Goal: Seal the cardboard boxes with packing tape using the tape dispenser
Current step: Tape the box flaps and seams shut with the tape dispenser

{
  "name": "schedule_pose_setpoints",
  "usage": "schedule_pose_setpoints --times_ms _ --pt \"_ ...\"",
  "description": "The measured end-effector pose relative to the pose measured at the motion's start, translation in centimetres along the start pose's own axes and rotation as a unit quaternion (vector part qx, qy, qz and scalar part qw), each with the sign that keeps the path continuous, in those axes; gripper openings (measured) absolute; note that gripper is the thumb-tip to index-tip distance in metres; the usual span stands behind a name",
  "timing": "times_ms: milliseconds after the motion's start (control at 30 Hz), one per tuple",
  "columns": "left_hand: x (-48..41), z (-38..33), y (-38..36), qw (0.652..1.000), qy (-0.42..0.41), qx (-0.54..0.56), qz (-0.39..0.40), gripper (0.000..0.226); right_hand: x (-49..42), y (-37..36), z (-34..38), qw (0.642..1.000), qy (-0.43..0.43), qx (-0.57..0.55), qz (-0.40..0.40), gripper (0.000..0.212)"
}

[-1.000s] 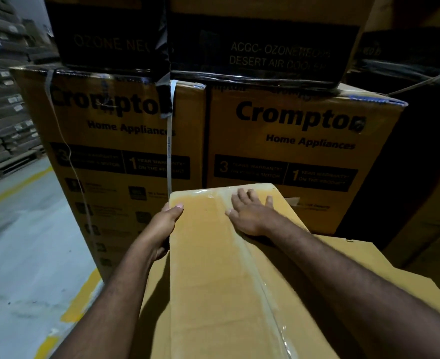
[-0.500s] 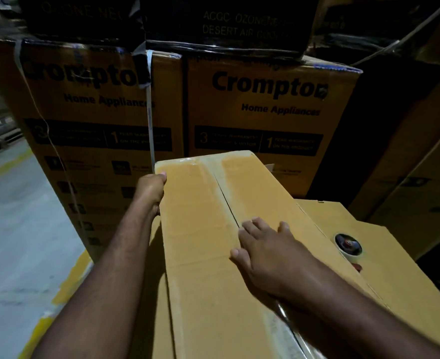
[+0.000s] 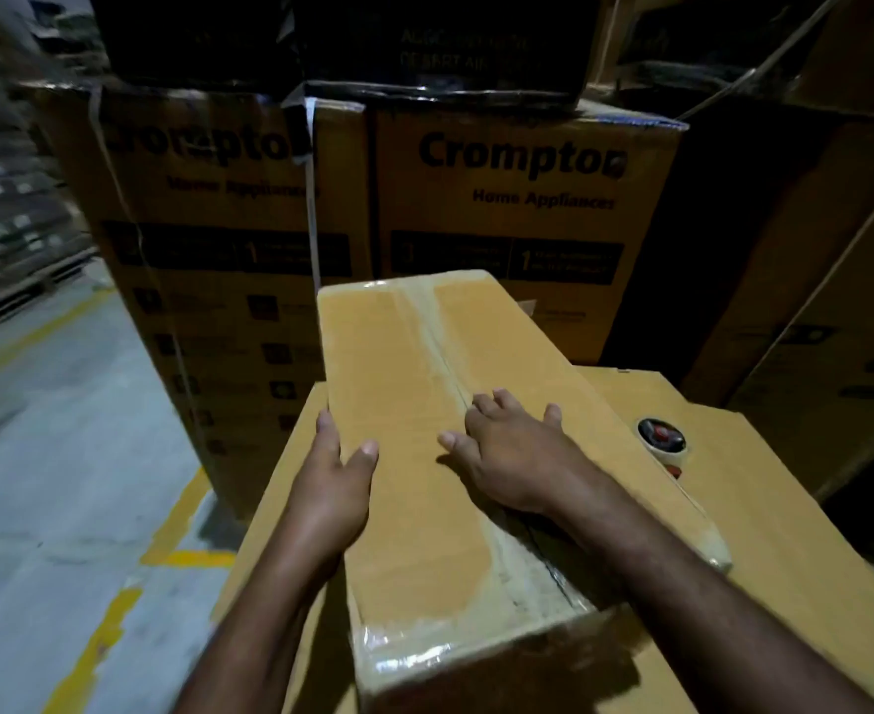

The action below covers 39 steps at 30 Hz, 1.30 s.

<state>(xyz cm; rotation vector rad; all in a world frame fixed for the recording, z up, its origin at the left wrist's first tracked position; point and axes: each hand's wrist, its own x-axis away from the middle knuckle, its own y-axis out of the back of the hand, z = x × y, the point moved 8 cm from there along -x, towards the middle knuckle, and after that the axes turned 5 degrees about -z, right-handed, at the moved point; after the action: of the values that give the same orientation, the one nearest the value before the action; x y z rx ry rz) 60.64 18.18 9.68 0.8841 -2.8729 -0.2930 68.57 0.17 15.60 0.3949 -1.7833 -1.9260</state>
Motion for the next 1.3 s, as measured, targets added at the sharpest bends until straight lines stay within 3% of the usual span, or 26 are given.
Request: schedule_pose_setpoints --times_ms 200,367,500,600,700,767,800,900,967,1133,1300 --pt "-0.2 -0.4 0.3 0.999 0.017 -0.022 -0.035 0.064 6.1 -0.2 -0.8 0.999 0.023 0.028 0.000 0.066" --pt "1.3 -2.1 -0.2 0.998 -0.004 -0.016 -0.054 0.039 13.5 -1.4 -0.9 0.999 0.021 0.029 -0.015 0.068" --pt "2.4 -2.9 0.5 0.997 0.007 -0.012 -0.082 0.032 17.8 -2.1 -0.7 0.997 0.037 0.020 -0.070 0.095" --pt "4.9 -3.0 0.4 0.999 0.015 -0.002 -0.036 0.039 18.2 -2.6 -1.3 0.994 0.029 -0.004 -0.108 0.094" --pt "10.6 -0.7 -0.2 0.999 0.013 0.050 0.007 0.059 18.0 -2.7 -1.7 0.992 0.014 -0.002 -0.128 0.069" --pt "14.1 1.0 -0.4 0.998 0.003 0.050 -0.025 0.087 17.8 -3.0 -0.5 0.991 0.024 -0.004 -0.134 0.058" --pt "15.3 1.1 -0.6 0.997 -0.013 0.050 -0.056 0.090 17.7 -3.2 0.8 0.989 0.048 -0.002 -0.140 0.057" --pt "16.9 0.5 -0.5 0.982 -0.073 0.023 -0.173 0.060 18.1 -3.8 5.0 0.966 0.146 -0.011 -0.213 0.054" --pt "17.3 -0.4 -0.2 0.968 -0.136 -0.004 -0.209 0.050 18.1 -4.1 5.6 0.947 0.182 -0.023 -0.264 0.050" --pt "17.0 -1.3 -0.3 0.952 -0.259 -0.001 -0.165 0.055 16.8 -3.9 -0.8 0.921 0.235 0.030 -0.309 0.060" --pt "16.0 -1.3 0.1 0.955 -0.254 0.020 -0.152 0.055 16.4 -2.0 -11.8 0.934 0.100 0.055 -0.340 0.051"
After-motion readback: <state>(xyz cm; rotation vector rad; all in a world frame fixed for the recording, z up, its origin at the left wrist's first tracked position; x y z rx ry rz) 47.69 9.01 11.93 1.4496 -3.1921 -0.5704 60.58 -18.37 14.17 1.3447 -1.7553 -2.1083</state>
